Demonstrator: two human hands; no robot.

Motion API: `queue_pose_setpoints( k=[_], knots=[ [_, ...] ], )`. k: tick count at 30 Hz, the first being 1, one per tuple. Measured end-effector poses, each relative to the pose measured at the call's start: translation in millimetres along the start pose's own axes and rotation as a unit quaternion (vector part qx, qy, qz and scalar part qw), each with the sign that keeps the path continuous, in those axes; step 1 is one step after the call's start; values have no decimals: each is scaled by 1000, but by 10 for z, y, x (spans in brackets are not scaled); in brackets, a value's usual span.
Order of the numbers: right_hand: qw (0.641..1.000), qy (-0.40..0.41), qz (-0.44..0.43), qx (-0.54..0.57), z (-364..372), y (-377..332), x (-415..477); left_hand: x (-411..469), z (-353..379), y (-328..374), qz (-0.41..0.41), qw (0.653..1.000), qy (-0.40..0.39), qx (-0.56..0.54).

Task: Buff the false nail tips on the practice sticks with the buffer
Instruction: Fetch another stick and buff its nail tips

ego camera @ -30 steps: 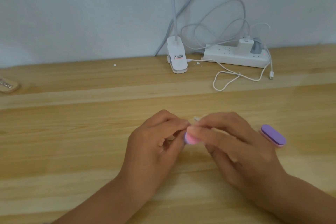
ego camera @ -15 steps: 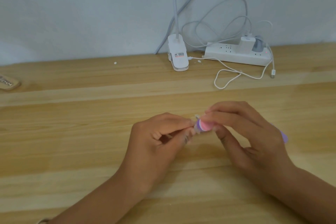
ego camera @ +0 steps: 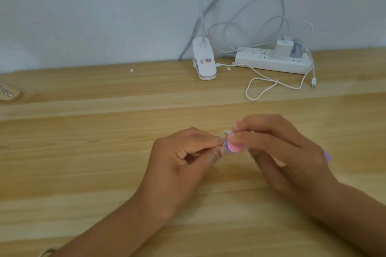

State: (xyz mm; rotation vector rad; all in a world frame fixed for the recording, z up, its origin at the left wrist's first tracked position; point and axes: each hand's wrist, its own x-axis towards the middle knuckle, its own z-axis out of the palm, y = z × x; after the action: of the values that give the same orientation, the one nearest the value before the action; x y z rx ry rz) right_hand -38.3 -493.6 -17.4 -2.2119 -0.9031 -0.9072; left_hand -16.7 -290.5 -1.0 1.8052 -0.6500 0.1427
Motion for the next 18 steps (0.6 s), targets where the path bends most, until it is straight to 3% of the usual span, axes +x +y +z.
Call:
queue_pose_setpoints(
  k=[14,18],
  knots=[
    [1000,5,-19,-12,-15,0,-14,9,1,32,-4,1000,26,-1],
    [999,-11,-39,-1,-12,-13,-25,7,7,32,-34,998,17,-56]
  ],
)
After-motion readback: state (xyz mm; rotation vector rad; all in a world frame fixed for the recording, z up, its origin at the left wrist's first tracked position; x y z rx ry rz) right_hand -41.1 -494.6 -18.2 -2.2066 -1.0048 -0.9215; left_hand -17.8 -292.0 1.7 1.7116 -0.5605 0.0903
